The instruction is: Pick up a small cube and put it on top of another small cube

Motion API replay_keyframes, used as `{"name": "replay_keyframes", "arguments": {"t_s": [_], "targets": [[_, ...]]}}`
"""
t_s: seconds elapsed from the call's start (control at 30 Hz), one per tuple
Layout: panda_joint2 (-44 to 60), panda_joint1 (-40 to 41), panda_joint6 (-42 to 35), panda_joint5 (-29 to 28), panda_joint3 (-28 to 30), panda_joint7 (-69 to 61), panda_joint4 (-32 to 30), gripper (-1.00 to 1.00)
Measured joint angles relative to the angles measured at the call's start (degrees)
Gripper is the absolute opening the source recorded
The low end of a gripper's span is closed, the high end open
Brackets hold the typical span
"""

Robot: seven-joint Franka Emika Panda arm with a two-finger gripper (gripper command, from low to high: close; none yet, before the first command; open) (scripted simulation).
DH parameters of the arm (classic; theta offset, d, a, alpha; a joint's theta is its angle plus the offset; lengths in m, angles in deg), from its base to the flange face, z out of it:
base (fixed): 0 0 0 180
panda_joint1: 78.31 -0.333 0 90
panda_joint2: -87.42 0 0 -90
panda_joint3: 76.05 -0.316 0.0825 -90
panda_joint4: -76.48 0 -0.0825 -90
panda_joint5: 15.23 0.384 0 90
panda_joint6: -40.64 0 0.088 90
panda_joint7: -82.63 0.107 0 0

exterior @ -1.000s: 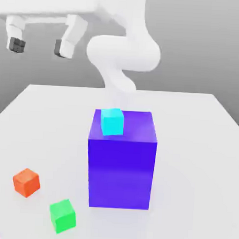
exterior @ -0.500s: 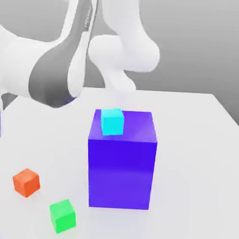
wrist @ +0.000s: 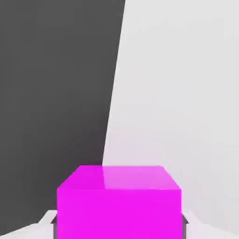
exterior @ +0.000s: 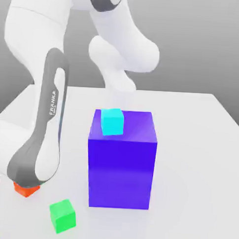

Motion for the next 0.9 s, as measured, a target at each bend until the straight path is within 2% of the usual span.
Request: {"name": "replay_keyframes", "arguments": {"t_s": [0.13, 0.27, 0.9], "targets": [[-6.6, -0.2, -5.0, -0.3, 0.2, -0.1, -1.8, -1.0], [-8.1, 0.6, -6.3, -0.1, -1.7, -4.4, -5.2, -1.0], [-21.2, 2.7, -4.9, -0.1, -10.5, -27.6, -22.9, -1.0]]}}
